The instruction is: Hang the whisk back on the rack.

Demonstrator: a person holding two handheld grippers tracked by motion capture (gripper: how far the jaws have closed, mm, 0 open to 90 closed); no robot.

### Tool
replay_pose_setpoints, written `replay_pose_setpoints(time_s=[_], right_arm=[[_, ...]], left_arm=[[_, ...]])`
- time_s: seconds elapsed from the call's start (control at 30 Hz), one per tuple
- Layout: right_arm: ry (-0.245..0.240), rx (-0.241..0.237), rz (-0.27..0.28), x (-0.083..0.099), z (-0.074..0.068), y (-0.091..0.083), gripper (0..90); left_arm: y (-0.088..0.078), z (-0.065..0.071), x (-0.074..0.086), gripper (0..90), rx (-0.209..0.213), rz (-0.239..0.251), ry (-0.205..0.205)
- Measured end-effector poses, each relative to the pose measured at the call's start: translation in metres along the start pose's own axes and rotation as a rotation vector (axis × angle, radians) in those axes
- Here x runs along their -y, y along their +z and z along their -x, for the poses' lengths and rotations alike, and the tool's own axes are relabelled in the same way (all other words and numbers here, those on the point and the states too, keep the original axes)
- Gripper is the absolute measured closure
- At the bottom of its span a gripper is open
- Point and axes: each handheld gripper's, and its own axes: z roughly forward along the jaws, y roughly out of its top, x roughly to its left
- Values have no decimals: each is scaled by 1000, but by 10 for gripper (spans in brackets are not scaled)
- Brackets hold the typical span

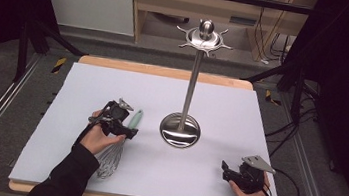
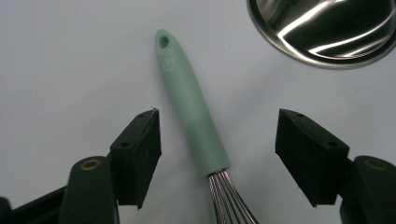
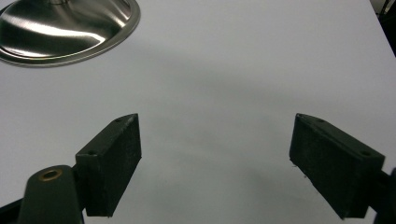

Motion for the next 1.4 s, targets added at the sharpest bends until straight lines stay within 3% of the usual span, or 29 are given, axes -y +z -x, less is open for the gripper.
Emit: replay_pose_setpoints(time_s=[0.3,0.67,1.03,1.4], right_arm=[[-1,-1,-1,0,0,1,170],[0,-2,-5,0,0,1,170],[0,-5,-5,0,0,1,171],[-2,-7,-6,0,0,1,172]], left_arm=[[11,-5,5,402,-15,-74,-34],[21,-7,6,534,-10,-125,-75],[30,-6,7,621,3,-160,-101],[32,-7,5,648,11,-179,-146]])
